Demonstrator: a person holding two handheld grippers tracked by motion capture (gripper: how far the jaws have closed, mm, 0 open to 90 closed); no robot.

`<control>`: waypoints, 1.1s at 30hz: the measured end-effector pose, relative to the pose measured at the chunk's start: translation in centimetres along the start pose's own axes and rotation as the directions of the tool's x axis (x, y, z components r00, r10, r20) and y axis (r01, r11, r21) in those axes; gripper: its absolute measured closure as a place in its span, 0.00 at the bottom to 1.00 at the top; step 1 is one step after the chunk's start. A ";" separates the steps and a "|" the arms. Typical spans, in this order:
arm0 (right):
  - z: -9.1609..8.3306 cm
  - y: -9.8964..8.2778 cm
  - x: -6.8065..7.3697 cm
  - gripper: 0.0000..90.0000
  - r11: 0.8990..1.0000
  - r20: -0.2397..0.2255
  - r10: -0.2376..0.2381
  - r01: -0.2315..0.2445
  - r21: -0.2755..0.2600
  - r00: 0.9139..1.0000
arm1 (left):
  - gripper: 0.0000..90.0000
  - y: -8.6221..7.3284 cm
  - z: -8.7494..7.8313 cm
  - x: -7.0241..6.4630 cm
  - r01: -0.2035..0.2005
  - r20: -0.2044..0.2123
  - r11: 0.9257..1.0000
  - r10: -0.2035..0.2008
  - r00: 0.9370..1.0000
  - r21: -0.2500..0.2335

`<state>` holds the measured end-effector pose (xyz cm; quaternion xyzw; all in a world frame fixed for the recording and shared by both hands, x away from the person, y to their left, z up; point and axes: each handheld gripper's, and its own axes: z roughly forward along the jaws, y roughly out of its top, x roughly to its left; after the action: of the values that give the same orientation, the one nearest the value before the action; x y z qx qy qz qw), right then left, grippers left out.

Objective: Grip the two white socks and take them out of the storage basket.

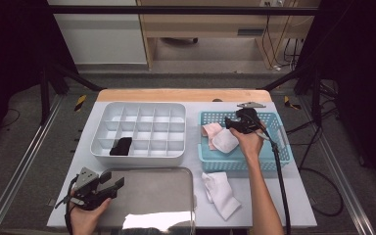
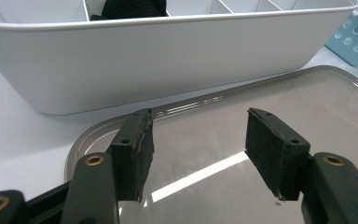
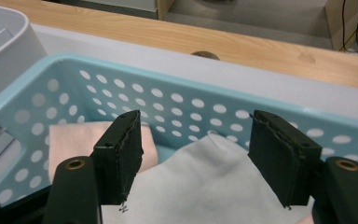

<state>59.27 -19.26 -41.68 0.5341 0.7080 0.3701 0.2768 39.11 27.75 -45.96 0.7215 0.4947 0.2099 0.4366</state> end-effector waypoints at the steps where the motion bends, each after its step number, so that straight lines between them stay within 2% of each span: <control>1: 0.2 -0.3 -0.2 0.39 1.000 0.000 0.011 -0.011 0.014 1.000 | 0.45 0.0 0.0 0.0 -0.001 0.000 1.000 0.001 1.000 0.000; 5: 1.0 -1.3 -0.9 0.39 0.998 0.015 0.010 -0.011 0.064 1.000 | 0.45 0.0 0.1 0.0 -0.001 0.000 1.000 0.001 1.000 0.003; 10: 1.8 -2.4 -1.6 0.35 0.993 0.011 0.043 -0.044 0.111 0.999 | 0.45 0.0 0.1 0.0 0.000 0.000 1.000 0.000 1.000 0.002; 14: 2.0 -2.5 -1.6 0.30 0.992 0.016 0.050 -0.051 0.114 0.999 | 0.45 0.0 0.1 -0.1 -0.005 0.000 1.000 0.005 1.000 0.004; 18: 2.3 -2.7 -1.5 0.27 0.989 0.017 0.040 -0.042 0.142 0.999 | 0.45 0.0 0.1 0.0 -0.005 0.000 1.000 0.005 1.000 0.005; 20: 2.6 -2.9 -1.6 0.30 0.983 0.006 0.047 -0.047 0.175 0.999 | 0.45 0.0 0.1 0.0 -0.004 0.001 1.000 0.004 1.000 0.004; 24: 2.7 -3.0 -1.8 0.37 0.979 0.009 0.049 -0.050 0.200 0.999 | 0.46 0.0 0.1 0.0 -0.004 0.001 1.000 0.004 1.000 0.005; 25: 2.7 -3.1 -1.8 0.43 0.975 0.021 0.033 -0.037 0.220 0.999 | 0.46 0.0 0.1 -0.1 -0.004 0.002 1.000 0.004 1.000 0.004; 28: 2.8 -3.1 -1.7 0.53 0.964 0.038 0.021 -0.031 0.264 0.999 | 0.46 0.0 0.1 -0.1 -0.004 0.003 1.000 0.004 1.000 0.004; 29: 2.8 -3.1 -1.7 0.53 0.964 0.038 0.021 -0.031 0.264 0.999 | 0.46 0.0 0.1 0.0 -0.004 0.003 1.000 0.004 1.000 0.005; 30: 2.8 -3.1 -1.7 0.61 0.961 0.045 0.022 -0.034 0.274 0.999 | 0.46 0.0 0.1 0.0 -0.004 0.003 1.000 0.004 1.000 0.006; 33: 2.5 -2.9 -1.8 0.74 0.960 0.050 0.033 -0.045 0.276 0.998 | 0.46 0.0 0.1 -0.1 -0.003 0.004 1.000 0.003 1.000 0.008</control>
<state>60.11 -20.85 -45.53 0.5895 0.7357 0.2608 0.2078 39.16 27.62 -46.05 0.7245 0.4934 0.2071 0.4345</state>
